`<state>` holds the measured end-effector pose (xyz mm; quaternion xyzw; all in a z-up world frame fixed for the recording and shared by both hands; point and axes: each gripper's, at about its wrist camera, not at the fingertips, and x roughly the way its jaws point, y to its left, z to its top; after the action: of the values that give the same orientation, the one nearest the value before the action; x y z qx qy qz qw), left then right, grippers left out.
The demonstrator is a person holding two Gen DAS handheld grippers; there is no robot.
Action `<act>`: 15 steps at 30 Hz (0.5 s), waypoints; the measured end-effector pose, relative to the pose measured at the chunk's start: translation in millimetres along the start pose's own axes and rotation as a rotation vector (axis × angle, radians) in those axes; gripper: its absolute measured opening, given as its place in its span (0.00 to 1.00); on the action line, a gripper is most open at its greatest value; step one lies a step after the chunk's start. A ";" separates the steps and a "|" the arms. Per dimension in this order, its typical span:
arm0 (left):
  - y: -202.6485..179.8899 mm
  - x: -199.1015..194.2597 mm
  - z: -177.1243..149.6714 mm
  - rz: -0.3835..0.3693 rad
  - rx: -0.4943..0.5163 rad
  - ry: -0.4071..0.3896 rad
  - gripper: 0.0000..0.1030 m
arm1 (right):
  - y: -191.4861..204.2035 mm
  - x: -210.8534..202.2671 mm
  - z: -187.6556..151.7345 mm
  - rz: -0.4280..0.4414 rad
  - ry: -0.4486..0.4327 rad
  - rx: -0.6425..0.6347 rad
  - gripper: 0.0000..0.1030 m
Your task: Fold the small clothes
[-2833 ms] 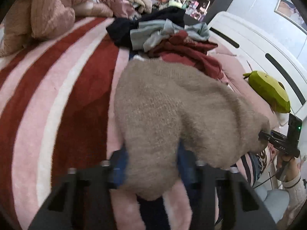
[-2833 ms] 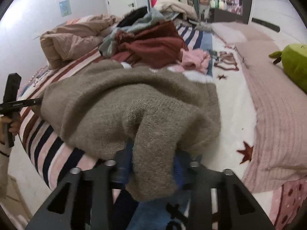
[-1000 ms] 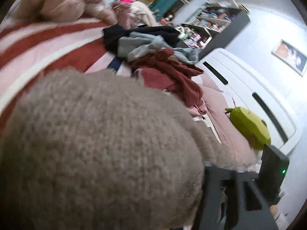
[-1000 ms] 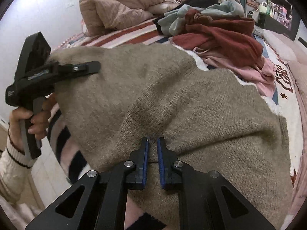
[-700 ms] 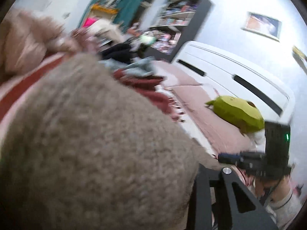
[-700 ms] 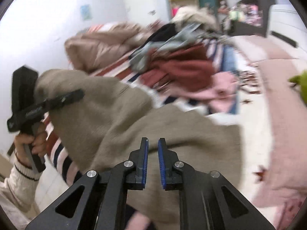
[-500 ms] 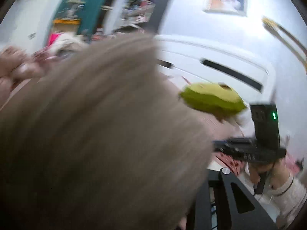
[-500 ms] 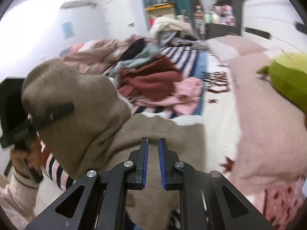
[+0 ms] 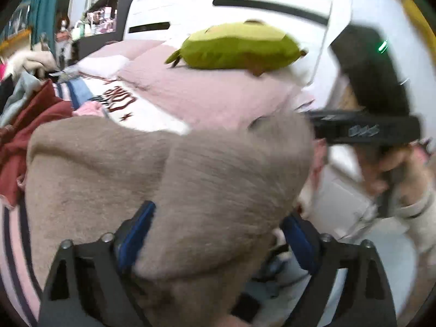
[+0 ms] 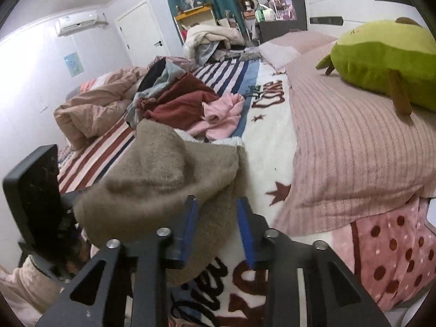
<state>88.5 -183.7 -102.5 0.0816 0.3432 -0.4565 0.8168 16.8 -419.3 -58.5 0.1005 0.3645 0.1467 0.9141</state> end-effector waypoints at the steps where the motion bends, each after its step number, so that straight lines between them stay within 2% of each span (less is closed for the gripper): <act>1: -4.3 -6.1 -0.7 0.002 0.005 -0.006 0.86 | 0.7 -1.5 1.8 0.004 -0.007 -0.004 0.27; 2: -3.7 -12.7 -0.3 0.012 0.009 -0.013 0.86 | 1.9 -3.6 4.2 0.007 -0.015 -0.008 0.29; 5: -3.1 -42.4 -2.2 0.042 -0.015 -0.061 0.86 | 13.1 -10.6 14.2 0.029 -0.047 -0.030 0.50; 8: 14.6 -77.2 -7.2 0.054 -0.065 -0.117 0.87 | 32.1 -13.4 25.9 0.073 -0.065 -0.059 0.51; 10: 19.9 -97.2 -17.5 0.104 -0.087 -0.147 0.90 | 45.6 -9.3 28.4 0.127 -0.052 -0.078 0.51; 11: 26.7 -103.8 -20.0 0.134 -0.098 -0.155 0.91 | 53.1 -5.6 27.8 0.151 -0.039 -0.093 0.47; 13: 44.1 -113.1 -26.8 0.187 -0.130 -0.157 0.91 | 69.1 4.5 23.3 0.170 -0.018 -0.140 0.33; 14: 52.8 -114.1 -28.6 0.197 -0.150 -0.155 0.91 | 75.3 11.8 19.1 0.161 0.006 -0.169 0.18; 15: 62.2 -116.1 -31.9 0.206 -0.178 -0.152 0.91 | 78.0 17.9 14.9 0.146 0.030 -0.184 0.14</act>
<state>82.5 -53.9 -64.0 0.0087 0.3093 -0.3427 0.8870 24.3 -341.3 -36.5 0.0404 0.3550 0.2471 0.9007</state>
